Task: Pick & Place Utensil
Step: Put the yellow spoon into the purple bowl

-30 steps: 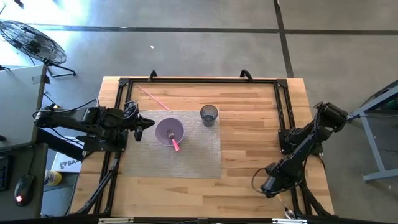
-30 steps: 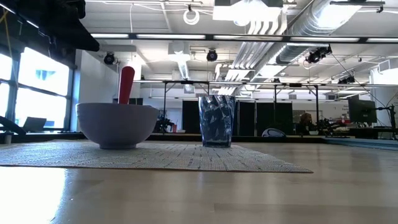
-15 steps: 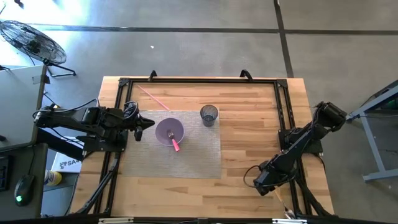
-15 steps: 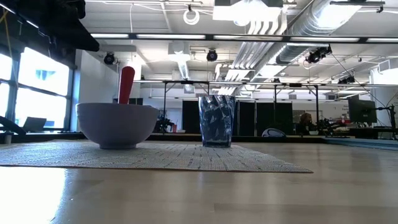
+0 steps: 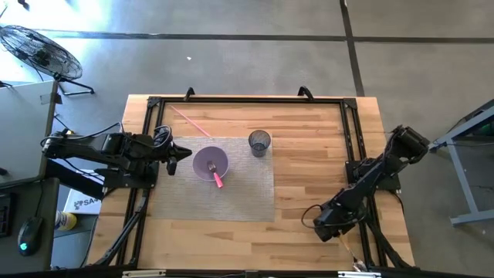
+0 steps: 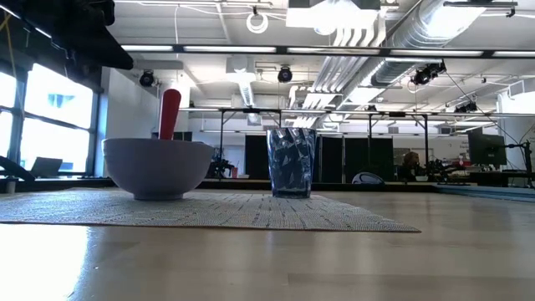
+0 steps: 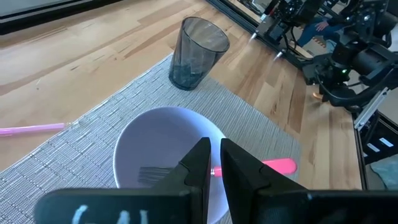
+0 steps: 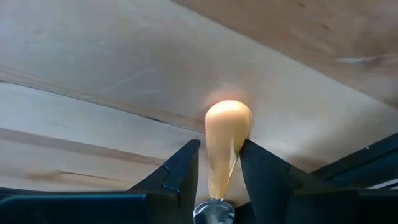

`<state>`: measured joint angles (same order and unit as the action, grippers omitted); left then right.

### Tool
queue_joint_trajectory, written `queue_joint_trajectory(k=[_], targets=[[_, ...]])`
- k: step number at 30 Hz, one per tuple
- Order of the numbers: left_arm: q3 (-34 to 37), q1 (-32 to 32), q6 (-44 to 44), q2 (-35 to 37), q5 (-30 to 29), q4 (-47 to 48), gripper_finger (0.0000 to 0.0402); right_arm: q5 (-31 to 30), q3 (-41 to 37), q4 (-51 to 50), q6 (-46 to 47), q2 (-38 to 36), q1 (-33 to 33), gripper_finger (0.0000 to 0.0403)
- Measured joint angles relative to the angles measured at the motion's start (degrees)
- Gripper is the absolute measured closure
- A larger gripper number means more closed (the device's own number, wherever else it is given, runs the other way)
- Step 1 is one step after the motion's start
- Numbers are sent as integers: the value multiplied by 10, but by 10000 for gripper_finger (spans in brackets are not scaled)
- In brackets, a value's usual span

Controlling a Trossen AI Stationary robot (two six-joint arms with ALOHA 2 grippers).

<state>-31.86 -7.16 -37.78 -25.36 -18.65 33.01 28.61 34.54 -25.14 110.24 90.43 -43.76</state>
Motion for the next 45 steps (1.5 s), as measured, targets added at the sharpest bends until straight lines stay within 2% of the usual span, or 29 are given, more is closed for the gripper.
queue_joint_trajectory(k=[7,12,16,21,26,30,35,40,45], targets=[[0,0,0,0,0,0,367,-17,11,-12,-35,2,21,337],[0,0,0,0,0,0,367,-43,42,-56,-65,5,45,333],[0,0,0,0,0,0,367,-104,73,-105,-99,6,71,317],[0,0,0,0,0,0,367,-206,95,-115,-156,5,107,326],[0,0,0,0,0,0,367,-252,97,-125,-209,4,137,329],[0,0,0,0,0,0,367,-304,97,-134,-249,4,147,318],[0,0,0,0,0,0,367,-339,97,-129,-306,4,149,294],[0,0,0,0,0,0,367,-342,101,-136,-318,3,143,266],[0,0,0,0,0,0,367,-331,143,-214,-290,4,112,247]])
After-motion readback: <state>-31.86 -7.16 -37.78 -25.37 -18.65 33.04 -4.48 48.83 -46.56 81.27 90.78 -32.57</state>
